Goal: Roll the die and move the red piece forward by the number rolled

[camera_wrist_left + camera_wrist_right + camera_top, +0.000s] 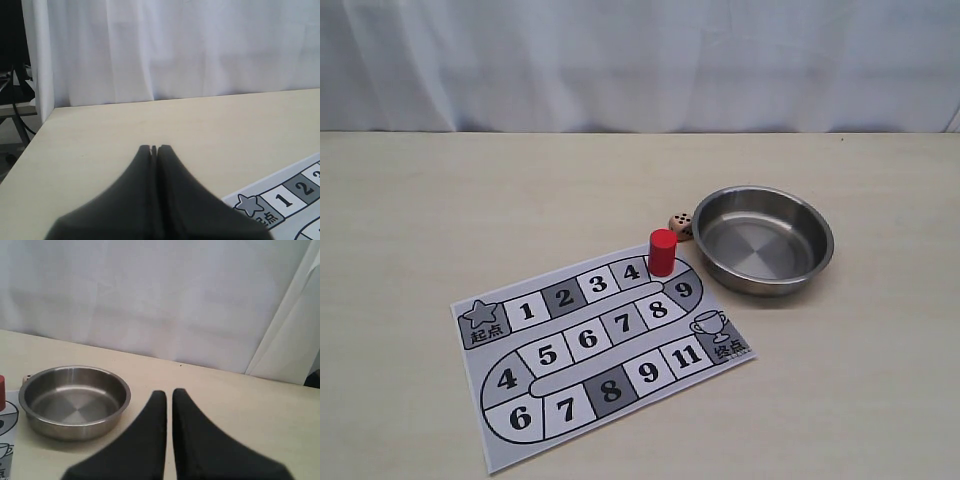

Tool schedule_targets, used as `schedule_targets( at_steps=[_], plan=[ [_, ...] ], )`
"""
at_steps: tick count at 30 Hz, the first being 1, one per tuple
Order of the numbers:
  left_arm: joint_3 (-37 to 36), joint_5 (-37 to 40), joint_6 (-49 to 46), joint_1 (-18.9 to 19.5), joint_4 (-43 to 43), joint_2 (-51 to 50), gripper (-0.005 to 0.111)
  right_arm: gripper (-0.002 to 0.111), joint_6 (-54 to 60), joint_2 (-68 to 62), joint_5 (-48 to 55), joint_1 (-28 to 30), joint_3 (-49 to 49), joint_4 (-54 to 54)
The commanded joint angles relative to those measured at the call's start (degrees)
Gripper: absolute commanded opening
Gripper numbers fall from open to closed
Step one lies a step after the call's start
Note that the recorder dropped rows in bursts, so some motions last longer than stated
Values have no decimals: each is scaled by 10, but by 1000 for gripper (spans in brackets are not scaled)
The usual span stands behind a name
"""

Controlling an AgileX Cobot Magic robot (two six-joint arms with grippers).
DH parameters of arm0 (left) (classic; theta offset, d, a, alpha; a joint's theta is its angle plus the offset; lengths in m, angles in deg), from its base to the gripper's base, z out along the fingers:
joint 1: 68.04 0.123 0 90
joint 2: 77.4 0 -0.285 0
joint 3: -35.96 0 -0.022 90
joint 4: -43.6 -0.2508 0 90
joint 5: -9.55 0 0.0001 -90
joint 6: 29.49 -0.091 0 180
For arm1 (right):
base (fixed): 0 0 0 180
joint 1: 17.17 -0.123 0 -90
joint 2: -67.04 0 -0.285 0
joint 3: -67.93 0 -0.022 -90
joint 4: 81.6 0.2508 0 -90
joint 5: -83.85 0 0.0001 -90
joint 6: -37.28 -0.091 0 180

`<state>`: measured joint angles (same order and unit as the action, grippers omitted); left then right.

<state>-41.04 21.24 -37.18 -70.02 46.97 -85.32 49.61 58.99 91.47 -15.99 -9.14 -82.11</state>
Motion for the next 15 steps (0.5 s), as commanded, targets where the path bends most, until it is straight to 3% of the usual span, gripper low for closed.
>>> schedule_targets(
  at_steps=[1, 15],
  plan=[
    [-2, -4, 3, -2, 2, 1, 0, 4, 5, 3, 0, 0, -1, 1],
    [-2, -4, 3, -2, 1, 1, 0, 4, 1, 3, 0, 0, -1, 1]
  ],
)
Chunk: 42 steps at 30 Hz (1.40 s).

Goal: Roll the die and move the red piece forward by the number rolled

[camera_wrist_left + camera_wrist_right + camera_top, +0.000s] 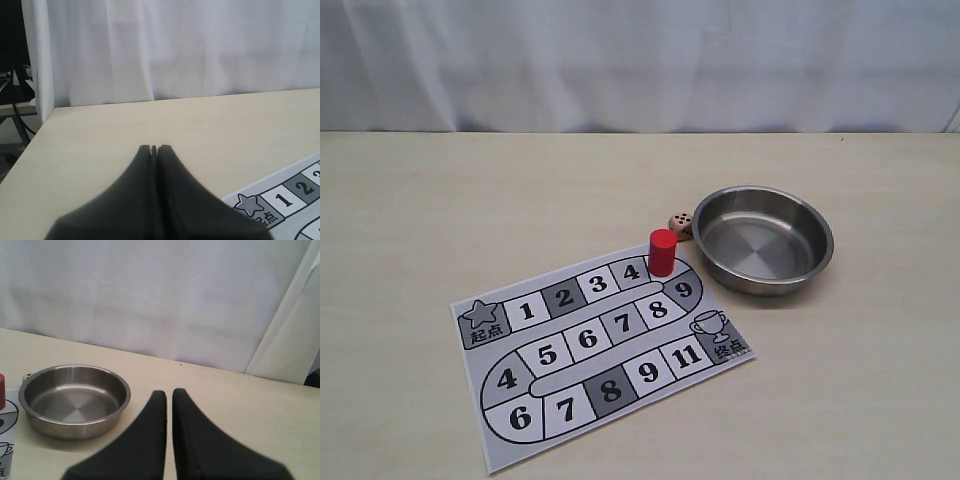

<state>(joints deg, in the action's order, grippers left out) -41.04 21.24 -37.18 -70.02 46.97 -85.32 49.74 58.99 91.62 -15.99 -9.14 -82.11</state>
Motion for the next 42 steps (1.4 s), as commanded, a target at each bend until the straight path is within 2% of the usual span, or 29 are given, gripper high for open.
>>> schedule_targets(
  at_steps=[1, 18, 42],
  plan=[
    [-2, -4, 3, -2, 1, 1, 0, 4, 0, 3, -2, 0, -1, 1],
    [-2, -4, 3, -2, 1, 1, 0, 4, -75, 3, -2, 0, -1, 0],
    [-2, -4, 3, -2, 2, 1, 0, 4, -75, 3, -2, 0, -1, 0]
  ],
)
